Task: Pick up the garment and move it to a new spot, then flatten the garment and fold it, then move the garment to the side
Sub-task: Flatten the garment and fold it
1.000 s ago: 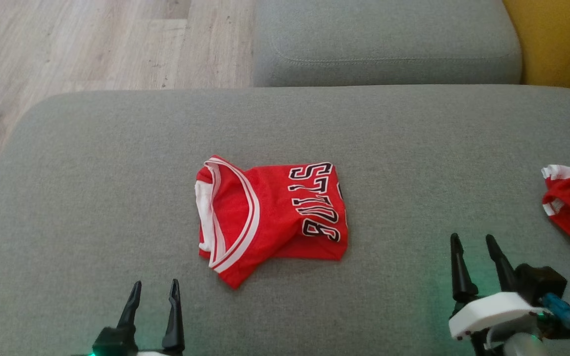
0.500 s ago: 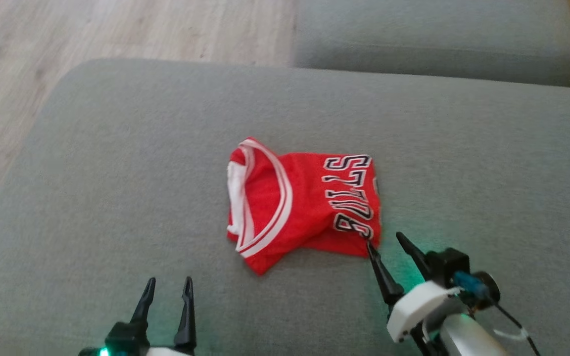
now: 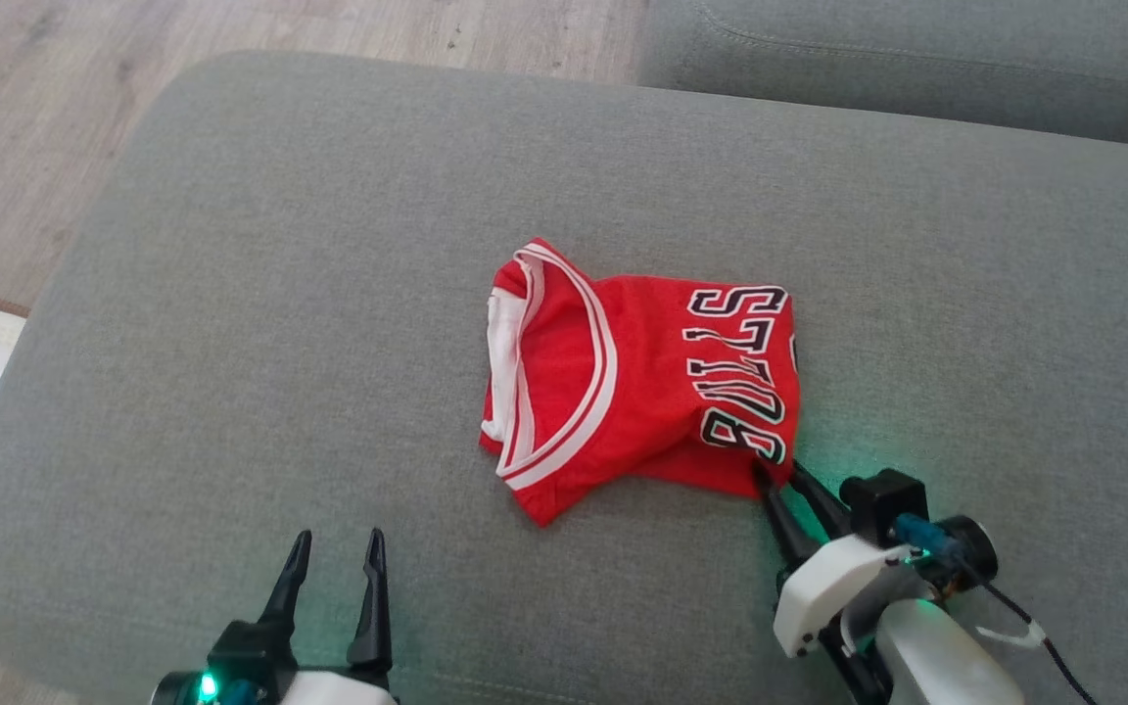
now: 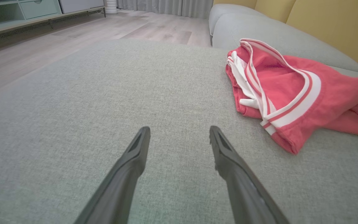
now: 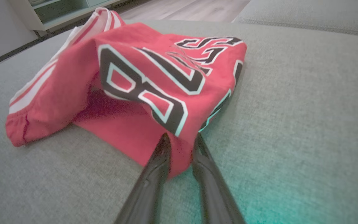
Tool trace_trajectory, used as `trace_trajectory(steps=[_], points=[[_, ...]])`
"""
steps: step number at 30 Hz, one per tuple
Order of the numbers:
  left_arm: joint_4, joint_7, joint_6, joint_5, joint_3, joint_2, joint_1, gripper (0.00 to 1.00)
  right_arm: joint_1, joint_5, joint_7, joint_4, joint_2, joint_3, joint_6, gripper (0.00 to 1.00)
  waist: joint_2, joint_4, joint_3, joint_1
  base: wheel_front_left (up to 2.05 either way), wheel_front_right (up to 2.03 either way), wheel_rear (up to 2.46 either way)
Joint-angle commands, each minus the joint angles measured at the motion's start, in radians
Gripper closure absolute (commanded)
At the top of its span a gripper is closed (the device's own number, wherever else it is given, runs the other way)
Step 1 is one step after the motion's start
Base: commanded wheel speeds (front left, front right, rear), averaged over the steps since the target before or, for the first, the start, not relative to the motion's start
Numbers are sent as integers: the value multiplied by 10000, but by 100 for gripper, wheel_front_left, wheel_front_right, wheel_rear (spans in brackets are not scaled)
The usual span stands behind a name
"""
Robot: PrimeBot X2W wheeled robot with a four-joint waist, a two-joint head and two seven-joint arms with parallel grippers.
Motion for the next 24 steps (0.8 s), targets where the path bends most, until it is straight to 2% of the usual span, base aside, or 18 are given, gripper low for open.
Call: trace_trajectory(steps=[1,2,3,9,14,15,16,17,18,24], points=[[-311,-95,-2,-114,255,18,-490,0,-290,-78,-116,-344,-14,138,35,71,0,-39,4,-2,0,0,0],[-329,-95,-17,-123,231,18,-515,0,-246,-116,-117,-462,-14,108,35,95,0,-62,-1,-2,0,0,0],[-352,-95,-27,-130,200,18,-529,0,-173,-141,-118,-601,-14,60,35,100,0,-84,-15,-2,0,0,0],[-438,-95,-24,-155,137,18,-490,0,831,-140,-120,-1527,-14,-306,35,100,0,-230,-197,-2,0,0,0],[-434,-95,-76,-125,182,18,-324,0,1736,-363,-121,-1549,-14,-749,35,100,0,-380,-355,-2,0,0,0],[-420,-95,-98,-94,224,18,-270,0,1968,-527,-121,-1595,-14,-877,35,94,0,-443,-406,-2,0,0,0],[-412,-95,-109,-69,245,18,-248,0,2062,-650,-121,-1628,-14,-960,35,65,0,-477,-433,-2,0,0,0],[-401,-95,-115,-45,270,18,-227,0,2151,-725,-121,-1687,-14,-1042,35,15,0,-513,-467,-2,0,0,0],[-390,-95,-116,-21,298,18,-211,0,2228,-807,-121,-1783,-14,-1113,35,0,0,-553,-499,-2,0,0,0],[-423,-95,-93,103,449,18,-206,0,2663,-681,-121,-2955,-14,-1787,35,0,0,-777,-719,-2,0,0,0]])
